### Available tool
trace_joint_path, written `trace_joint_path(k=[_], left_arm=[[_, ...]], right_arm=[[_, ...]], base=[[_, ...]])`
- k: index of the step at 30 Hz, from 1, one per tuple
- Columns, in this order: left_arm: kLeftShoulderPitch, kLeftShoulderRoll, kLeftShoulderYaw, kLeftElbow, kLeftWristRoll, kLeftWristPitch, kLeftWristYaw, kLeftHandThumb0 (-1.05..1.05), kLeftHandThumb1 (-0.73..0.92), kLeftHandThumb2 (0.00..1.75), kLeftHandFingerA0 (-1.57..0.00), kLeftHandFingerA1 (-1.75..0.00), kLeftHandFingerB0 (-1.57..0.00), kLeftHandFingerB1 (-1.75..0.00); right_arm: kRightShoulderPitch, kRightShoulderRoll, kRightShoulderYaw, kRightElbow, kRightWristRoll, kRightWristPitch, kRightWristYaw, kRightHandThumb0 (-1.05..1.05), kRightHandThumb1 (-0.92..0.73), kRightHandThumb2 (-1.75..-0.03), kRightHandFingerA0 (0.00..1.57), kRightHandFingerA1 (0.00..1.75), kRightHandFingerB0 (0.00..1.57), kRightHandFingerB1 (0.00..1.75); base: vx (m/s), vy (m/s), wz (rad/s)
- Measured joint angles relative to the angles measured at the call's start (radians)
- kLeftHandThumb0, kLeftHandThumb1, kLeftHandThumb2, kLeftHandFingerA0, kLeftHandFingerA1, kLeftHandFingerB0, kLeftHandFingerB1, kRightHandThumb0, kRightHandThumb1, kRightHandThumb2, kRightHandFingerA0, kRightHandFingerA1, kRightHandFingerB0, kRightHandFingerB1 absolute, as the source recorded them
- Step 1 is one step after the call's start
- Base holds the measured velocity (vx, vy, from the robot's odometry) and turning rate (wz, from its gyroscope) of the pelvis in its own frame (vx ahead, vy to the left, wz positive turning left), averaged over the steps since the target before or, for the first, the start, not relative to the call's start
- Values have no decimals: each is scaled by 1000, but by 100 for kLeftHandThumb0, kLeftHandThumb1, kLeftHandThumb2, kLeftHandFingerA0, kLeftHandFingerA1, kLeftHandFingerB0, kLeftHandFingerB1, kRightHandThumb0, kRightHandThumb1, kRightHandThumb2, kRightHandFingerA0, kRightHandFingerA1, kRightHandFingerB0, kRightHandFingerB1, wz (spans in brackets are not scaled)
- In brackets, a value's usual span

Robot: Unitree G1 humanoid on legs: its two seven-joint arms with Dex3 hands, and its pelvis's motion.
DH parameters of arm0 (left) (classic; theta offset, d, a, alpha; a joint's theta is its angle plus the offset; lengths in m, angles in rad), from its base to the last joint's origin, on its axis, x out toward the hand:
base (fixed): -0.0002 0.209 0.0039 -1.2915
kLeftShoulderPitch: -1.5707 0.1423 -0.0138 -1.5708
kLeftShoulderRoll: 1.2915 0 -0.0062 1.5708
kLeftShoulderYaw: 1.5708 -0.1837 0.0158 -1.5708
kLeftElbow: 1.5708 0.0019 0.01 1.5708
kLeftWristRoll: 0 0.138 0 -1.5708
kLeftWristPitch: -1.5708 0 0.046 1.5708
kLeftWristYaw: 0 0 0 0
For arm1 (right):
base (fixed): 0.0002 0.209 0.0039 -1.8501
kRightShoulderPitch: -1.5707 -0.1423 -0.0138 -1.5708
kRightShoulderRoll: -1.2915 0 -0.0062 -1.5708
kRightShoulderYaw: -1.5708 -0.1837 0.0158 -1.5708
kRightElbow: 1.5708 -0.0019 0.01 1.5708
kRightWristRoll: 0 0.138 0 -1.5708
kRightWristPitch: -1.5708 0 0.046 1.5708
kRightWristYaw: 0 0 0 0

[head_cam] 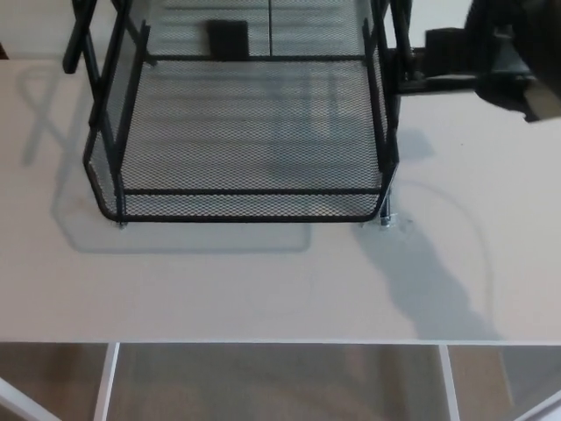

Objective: The robot walks towards a desk on which a file tray is kept in the middle and a stapler is kept to its right. The robot lifts the stapler using its right hand and places it on the file tray.

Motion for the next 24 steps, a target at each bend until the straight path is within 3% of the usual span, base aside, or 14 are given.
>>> trace_joint_path(k=[4,5,6,7,13,14,15,16,17,18,19,21,23,24], left_arm=[[-2,0,13,-5,-6,0,0,-49,81,64,-31,-34,-26,-30],[-2,0,13,-5,-6,0,0,-26,57,107,-12,-49,-10,-48],[-2,0,13,-5,-6,0,0,-26,58,107,-12,-49,-10,-48],[-3,0,12,-4,-5,1,0,-50,82,65,-32,-34,-25,-30],[2,0,-15,-2,4,0,2,-50,81,64,-33,-34,-26,-30],[2,0,-15,-2,3,0,2,-50,82,64,-34,-34,-28,-31],[2,0,-15,-3,3,0,2,-50,81,64,-35,-34,-29,-31],[2,0,-15,-4,3,0,2,-49,81,64,-33,-34,-28,-31],[2,0,-13,-5,2,0,2,-49,81,64,-33,-34,-28,-31],[2,-1,-12,-5,1,1,2,-50,80,64,-31,-34,-27,-31],[2,-1,-8,-5,0,0,2,-50,80,64,-33,-34,-26,-30],[3,-1,-7,-4,0,0,3,-50,81,64,-34,-34,-25,-30],[3,-1,-8,-2,1,0,4,-50,81,64,-33,-34,-27,-31],[4,-1,-9,-2,1,1,4,-50,81,64,-33,-34,-27,-31]], right_arm=[[-56,38,4,29,-27,7,11,-26,-60,-83,92,175,72,162],[-68,47,8,35,-39,13,13,-26,-58,-82,92,175,71,166],[-76,52,9,38,-46,18,14,-27,-59,-79,90,175,71,161],[-88,60,11,41,-59,25,15,-23,-55,-89,111,166,85,128],[-129,83,8,27,-98,54,34,-29,-61,-74,90,172,77,146],[-129,83,7,25,-100,55,36,-38,-60,-63,93,166,87,84],[-129,82,5,18,-104,57,44,-39,-63,-61,94,162,87,76],[-129,82,3,8,-107,59,54,-46,-53,-96,118,136,81,110],[-129,81,1,-4,-112,64,64,-46,-53,-96,118,136,81,110],[-129,80,1,-23,-120,74,79,-41,-67,-63,90,174,81,124],[-126,77,1,-53,-132,89,100,-45,-51,-93,122,139,87,116],[-111,68,0,-89,-146,98,116,-23,-59,-72,85,175,72,157],[-68,55,-8,-126,-153,101,134,-27,-58,-73,102,131,95,61],[-54,53,-12,-134,-153,100,136,-27,-58,-73,102,131,95,61]], base=[[0,0,0],[0,0,0],[0,0,0],[0,0,0],[0,0,0],[0,0,0],[0,0,0],[0,0,0],[0,0,0],[0,0,0],[0,0,0],[0,0,0],[0,0,0],[0,0,0]])
